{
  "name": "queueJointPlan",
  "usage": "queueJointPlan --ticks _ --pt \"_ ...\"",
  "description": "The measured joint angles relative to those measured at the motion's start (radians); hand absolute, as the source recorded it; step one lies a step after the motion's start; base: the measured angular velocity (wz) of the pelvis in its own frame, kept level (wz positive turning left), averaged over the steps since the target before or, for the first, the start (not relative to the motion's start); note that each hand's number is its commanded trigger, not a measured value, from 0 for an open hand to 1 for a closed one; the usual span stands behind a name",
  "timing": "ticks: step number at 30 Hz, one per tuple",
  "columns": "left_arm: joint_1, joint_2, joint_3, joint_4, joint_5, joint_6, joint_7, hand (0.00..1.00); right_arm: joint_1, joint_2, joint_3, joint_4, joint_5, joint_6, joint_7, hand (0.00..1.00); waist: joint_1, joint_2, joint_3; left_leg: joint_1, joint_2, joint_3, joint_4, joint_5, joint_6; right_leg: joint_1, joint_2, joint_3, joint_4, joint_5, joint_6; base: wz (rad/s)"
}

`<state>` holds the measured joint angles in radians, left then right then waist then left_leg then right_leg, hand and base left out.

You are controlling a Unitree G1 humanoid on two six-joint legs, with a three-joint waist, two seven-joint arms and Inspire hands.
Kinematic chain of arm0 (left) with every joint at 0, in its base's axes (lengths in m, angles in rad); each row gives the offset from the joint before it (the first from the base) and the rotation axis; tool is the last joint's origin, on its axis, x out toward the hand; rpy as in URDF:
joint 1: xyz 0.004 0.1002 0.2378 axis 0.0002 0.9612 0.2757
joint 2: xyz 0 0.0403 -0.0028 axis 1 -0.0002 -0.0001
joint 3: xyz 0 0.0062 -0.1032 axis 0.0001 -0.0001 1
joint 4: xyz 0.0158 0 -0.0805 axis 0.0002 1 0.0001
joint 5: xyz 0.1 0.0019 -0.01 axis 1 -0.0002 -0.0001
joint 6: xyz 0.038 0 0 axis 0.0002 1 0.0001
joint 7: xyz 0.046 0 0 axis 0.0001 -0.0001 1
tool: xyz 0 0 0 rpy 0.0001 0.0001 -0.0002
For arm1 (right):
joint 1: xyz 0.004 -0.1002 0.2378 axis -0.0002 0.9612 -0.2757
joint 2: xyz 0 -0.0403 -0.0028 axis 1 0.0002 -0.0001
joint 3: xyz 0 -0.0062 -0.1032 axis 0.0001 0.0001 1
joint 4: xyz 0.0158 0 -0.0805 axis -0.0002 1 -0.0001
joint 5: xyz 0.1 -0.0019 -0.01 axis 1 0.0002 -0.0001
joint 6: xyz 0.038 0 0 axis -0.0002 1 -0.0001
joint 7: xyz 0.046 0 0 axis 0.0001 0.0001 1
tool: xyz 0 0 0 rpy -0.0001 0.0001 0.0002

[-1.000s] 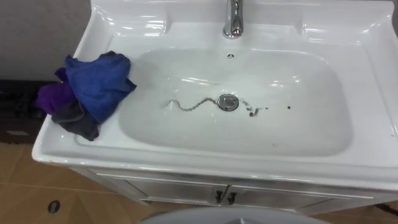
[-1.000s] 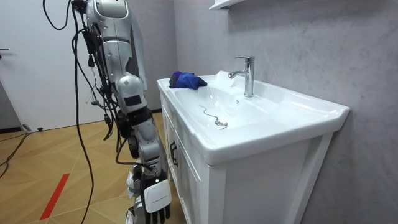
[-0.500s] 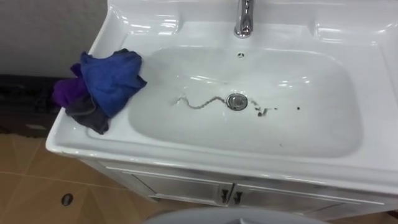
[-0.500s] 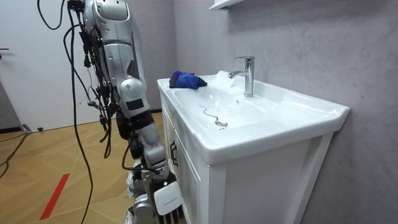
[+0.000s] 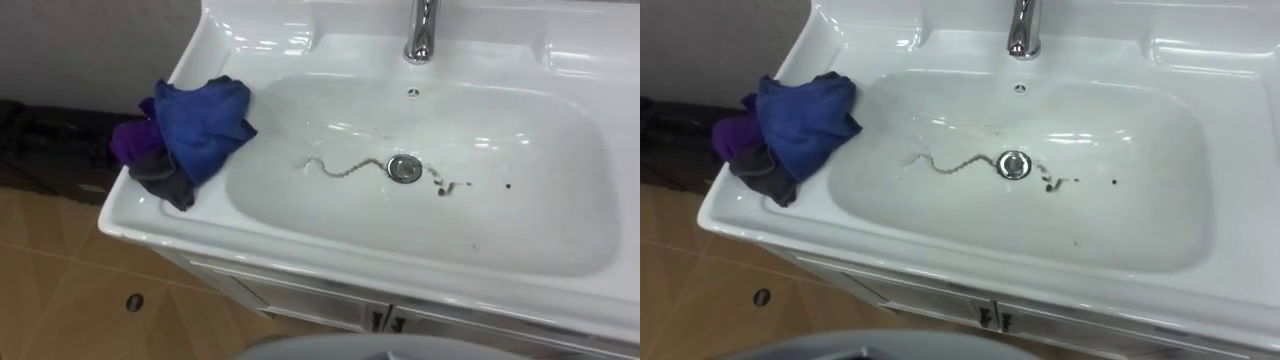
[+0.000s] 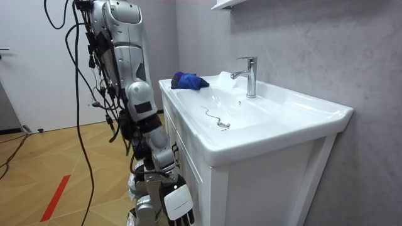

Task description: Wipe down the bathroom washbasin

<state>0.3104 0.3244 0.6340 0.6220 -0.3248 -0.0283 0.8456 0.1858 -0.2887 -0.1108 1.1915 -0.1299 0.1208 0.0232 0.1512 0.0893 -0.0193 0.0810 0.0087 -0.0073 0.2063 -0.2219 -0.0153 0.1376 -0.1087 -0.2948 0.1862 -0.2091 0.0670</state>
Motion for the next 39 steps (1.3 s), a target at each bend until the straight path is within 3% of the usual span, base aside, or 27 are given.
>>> queueJointPlan --ticks 3,5,9,16,20,36,39 --pt "-0.014 0.011 0.035 -0.114 0.006 -0.009 0.043 0.0 -0.003 0.0 0.0 -0.01 0.004 0.0 0.003 0.0 0.015 0.002 0.0001 -0.008 -0.001 0.0 0.0 0.0 0.0 -0.005 -0.001 0.0 0.0 -0.002 -0.001 0.0" --pt "-0.015 0.044 0.035 -0.204 0.007 -0.018 0.065 0.0 0.003 0.0 0.002 -0.012 0.004 -0.002 0.002 0.0 0.021 0.003 0.0003 -0.008 -0.001 0.0 0.0 0.0 0.0 -0.007 -0.001 0.002 0.002 -0.002 -0.001 0.0" --pt "-0.024 0.081 0.041 -0.297 0.026 -0.037 0.085 0.0 0.006 0.0 0.004 -0.017 0.007 -0.015 0.007 0.0 0.023 0.009 0.0021 -0.009 -0.002 0.0 -0.002 0.0 0.001 -0.01 -0.001 0.003 0.001 -0.002 -0.001 0.0" --pt "-0.077 0.082 0.045 -0.427 0.074 -0.037 0.082 0.0 0.013 -0.001 0.016 -0.016 -0.004 -0.02 0.046 0.0 0.015 0.017 0.0134 -0.008 -0.004 0.0 -0.004 0.0 0.001 -0.014 -0.003 0.007 0.0 -0.004 0.001 0.0" --pt "-0.087 0.083 0.04 -0.516 0.22 -0.038 0.082 0.0 0.018 -0.001 0.041 -0.014 -0.004 -0.024 0.065 0.0 0.013 0.007 0.018 -0.001 -0.005 0.003 -0.004 0.0 0.001 -0.011 -0.003 0.018 -0.001 -0.006 0.003 -0.07" --pt "-0.099 0.083 -0.013 -0.642 0.348 -0.029 0.033 0.0 0.028 0.008 0.055 -0.002 0.003 -0.019 0.096 0.0 -0.053 -0.003 0.0201 0.013 -0.003 0.02 -0.007 0.0 0.001 -0.008 -0.002 0.036 0.001 -0.005 0.003 -0.03" --pt "-0.101 0.083 -0.035 -0.644 0.438 -0.03 0.029 0.0 0.02 0.009 0.057 0.01 0.002 -0.023 0.103 0.0 -0.074 -0.008 0.0206 0.018 -0.001 0.031 -0.008 0.0 0.001 -0.009 -0.001 0.051 0.002 -0.005 0.003 -0.11"
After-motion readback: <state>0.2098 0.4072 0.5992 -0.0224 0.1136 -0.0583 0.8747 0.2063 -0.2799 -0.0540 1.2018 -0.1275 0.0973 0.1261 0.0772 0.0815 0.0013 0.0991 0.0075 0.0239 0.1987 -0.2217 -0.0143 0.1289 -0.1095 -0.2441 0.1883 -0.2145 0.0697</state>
